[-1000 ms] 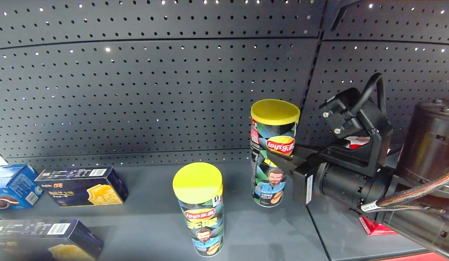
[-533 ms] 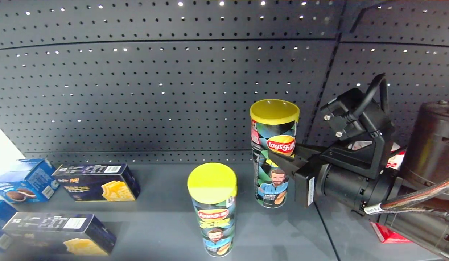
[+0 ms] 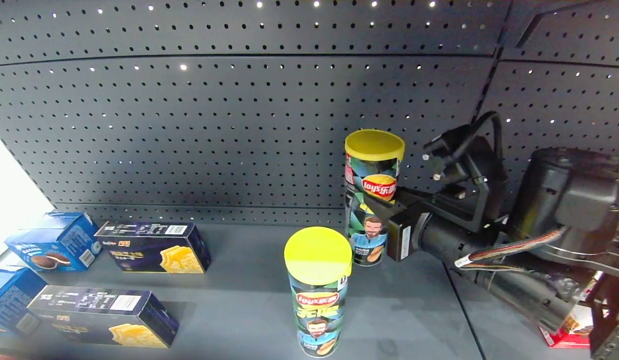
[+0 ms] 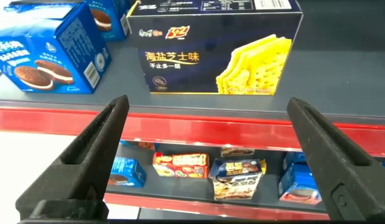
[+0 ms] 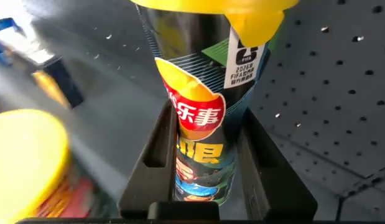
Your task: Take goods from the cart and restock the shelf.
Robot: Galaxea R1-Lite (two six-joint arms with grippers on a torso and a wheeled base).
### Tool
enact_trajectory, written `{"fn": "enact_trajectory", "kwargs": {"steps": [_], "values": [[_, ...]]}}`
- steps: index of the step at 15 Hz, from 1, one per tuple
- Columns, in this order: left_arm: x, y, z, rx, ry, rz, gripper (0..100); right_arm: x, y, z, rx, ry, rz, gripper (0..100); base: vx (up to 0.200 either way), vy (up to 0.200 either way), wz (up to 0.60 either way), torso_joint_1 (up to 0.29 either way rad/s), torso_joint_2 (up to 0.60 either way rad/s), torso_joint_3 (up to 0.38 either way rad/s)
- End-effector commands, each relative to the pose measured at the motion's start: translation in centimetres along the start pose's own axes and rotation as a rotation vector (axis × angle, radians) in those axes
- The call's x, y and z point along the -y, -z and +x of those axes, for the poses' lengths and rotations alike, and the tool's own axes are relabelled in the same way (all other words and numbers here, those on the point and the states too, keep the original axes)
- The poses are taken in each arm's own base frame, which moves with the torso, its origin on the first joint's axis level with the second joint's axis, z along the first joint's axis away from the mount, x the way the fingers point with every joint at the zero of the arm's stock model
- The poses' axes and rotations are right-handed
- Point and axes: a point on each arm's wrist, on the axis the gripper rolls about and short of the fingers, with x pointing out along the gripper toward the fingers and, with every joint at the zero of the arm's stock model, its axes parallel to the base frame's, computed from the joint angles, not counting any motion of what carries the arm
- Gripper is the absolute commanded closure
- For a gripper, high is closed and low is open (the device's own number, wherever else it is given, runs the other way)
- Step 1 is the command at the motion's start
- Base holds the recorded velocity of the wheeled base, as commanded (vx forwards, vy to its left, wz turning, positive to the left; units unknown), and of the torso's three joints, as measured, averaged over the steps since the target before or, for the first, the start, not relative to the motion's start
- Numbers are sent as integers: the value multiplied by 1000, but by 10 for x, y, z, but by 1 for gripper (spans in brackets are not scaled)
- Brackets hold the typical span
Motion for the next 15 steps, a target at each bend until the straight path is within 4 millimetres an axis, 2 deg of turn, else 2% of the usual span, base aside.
{"fn": "enact_trajectory", "kwargs": {"steps": [1,2,3,5,8,15], "values": [[0,0,0,-2,0,0,0,-3,24,22,-67,47,-12,100,0,0,0,0,0,0],[0,0,0,-2,0,0,0,-3,24,22,-67,47,-12,100,0,0,0,0,0,0],[0,0,0,-2,0,0,0,-7,30,32,-30,55,20,100,0,0,0,0,0,0],[0,0,0,-2,0,0,0,-6,35,40,-18,68,25,100,0,0,0,0,0,0],[0,0,0,-2,0,0,0,-1,33,58,10,101,39,100,0,0,0,0,0,0],[0,0,0,-2,0,0,0,-1,34,74,29,139,111,100,0,0,0,0,0,0]]}}
